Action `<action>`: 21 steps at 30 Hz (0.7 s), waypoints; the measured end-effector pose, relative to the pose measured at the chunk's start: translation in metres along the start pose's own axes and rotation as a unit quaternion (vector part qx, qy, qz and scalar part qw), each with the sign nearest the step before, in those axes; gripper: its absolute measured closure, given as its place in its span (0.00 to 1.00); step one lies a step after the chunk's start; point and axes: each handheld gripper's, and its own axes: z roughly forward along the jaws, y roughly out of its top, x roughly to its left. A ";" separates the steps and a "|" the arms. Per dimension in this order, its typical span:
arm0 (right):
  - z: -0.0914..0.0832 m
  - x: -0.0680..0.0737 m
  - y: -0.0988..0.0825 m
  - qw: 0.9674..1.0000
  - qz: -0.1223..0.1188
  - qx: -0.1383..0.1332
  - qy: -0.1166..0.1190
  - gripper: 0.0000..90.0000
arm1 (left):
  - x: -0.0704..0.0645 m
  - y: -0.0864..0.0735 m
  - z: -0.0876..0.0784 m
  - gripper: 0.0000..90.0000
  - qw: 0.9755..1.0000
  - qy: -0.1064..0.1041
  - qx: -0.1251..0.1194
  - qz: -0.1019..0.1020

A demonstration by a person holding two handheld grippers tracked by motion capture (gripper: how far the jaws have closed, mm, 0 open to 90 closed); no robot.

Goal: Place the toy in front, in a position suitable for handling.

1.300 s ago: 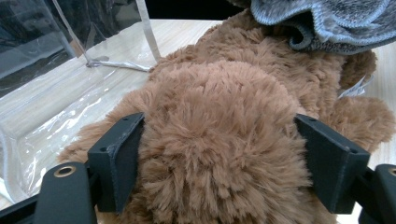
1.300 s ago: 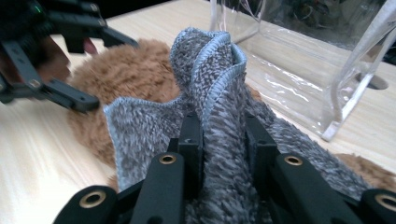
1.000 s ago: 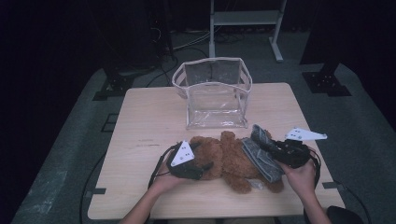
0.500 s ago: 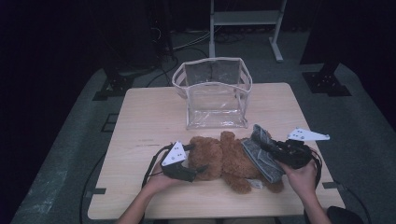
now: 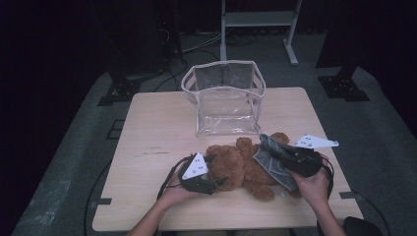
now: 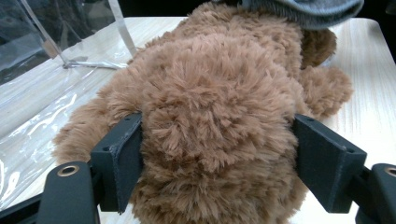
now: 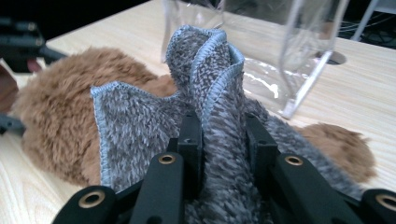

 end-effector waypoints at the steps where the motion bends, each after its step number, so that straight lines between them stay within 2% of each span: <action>1: -0.001 0.002 0.001 1.000 -0.004 -0.002 0.000 0.80 | -0.001 0.001 0.001 0.25 1.000 0.001 0.001 0.002; 2: -0.002 0.007 0.002 1.000 -0.006 -0.004 0.003 0.80 | -0.002 0.001 0.003 0.25 1.000 0.001 0.001 0.002; 5: 0.002 0.027 0.008 0.999 -0.040 -0.005 0.022 0.79 | -0.005 0.004 0.006 0.26 1.000 -0.001 0.001 0.000; 7: 0.010 0.042 0.009 0.997 -0.063 0.004 0.037 0.79 | -0.008 0.005 0.008 0.26 1.000 -0.005 0.003 0.009; 9: 0.018 0.052 0.008 0.996 -0.086 0.021 0.031 0.78 | -0.010 0.005 0.008 0.25 1.000 -0.002 0.003 0.015; 10: 0.019 0.052 0.008 0.995 -0.090 0.023 0.027 0.78 | -0.009 0.004 0.007 0.24 1.000 -0.002 0.001 0.012; 12: 0.017 0.041 0.008 0.997 -0.076 0.021 0.012 0.79 | -0.006 0.003 0.006 0.22 1.000 0.005 -0.001 0.004; 13: 0.016 0.037 0.007 0.997 -0.073 0.021 0.000 0.79 | -0.004 0.002 0.006 0.20 1.000 0.010 -0.001 -0.005; 14: 0.013 0.029 0.006 0.998 -0.059 0.017 -0.010 0.79 | -0.002 0.001 0.006 0.18 1.000 0.012 -0.002 -0.019; 15: 0.010 0.023 0.006 0.999 -0.039 0.013 -0.011 0.79 | -0.001 0.001 0.006 0.19 1.000 0.012 -0.002 -0.023; 16: 0.009 0.022 0.007 0.999 -0.032 0.010 -0.010 0.80 | -0.001 0.000 0.007 0.19 1.000 0.009 -0.005 -0.026; 18: 0.006 0.022 0.011 1.000 -0.024 0.005 0.001 0.80 | -0.003 0.001 0.011 0.26 1.000 0.009 -0.003 -0.026; 21: 0.011 0.036 0.025 0.999 -0.026 0.000 0.046 0.80 | -0.006 0.006 0.016 0.31 1.000 0.011 -0.004 -0.018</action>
